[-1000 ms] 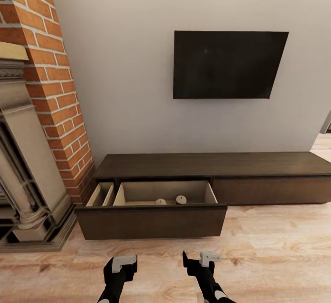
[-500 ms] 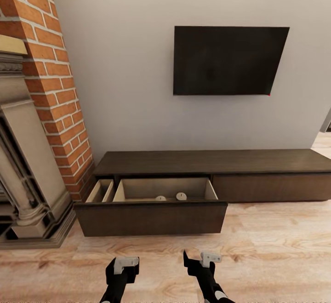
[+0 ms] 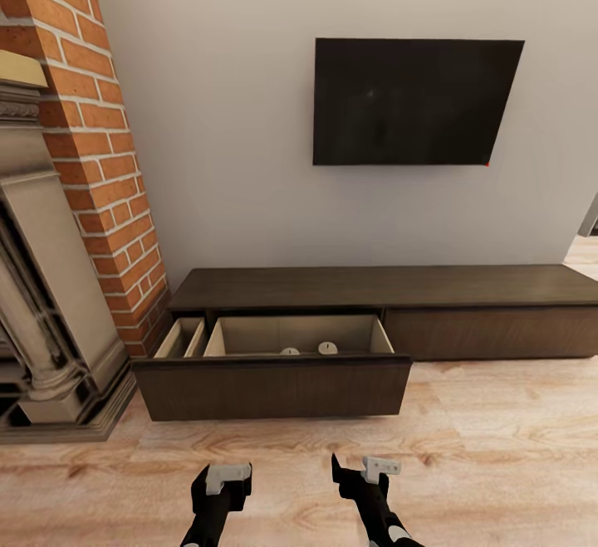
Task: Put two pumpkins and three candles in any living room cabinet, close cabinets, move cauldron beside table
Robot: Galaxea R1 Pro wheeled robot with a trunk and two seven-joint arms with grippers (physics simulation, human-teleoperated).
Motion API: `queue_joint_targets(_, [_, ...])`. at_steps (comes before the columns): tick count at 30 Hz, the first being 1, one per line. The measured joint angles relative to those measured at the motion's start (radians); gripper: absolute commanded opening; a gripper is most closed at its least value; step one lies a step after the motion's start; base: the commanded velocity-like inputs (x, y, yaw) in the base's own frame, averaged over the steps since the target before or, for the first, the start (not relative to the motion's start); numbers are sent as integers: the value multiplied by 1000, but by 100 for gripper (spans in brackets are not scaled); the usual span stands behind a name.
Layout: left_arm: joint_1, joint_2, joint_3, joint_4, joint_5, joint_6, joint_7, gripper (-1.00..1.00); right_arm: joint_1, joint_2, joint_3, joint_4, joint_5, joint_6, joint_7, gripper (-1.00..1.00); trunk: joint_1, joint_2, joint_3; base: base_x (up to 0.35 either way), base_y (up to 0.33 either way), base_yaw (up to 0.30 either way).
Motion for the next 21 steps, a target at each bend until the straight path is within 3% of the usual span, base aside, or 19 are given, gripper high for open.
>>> queue_joint_targets(13, [0,1,1,-1,1,0,0,100,0,0,1,0,0,-1,0,100,50,-91,-41,0,0,0])
queue_joint_targets(21, [0,1,1,-3,2,0,0,100,0,0,0,0,1,-1,1,100,50,-91,-41,0,0,0])
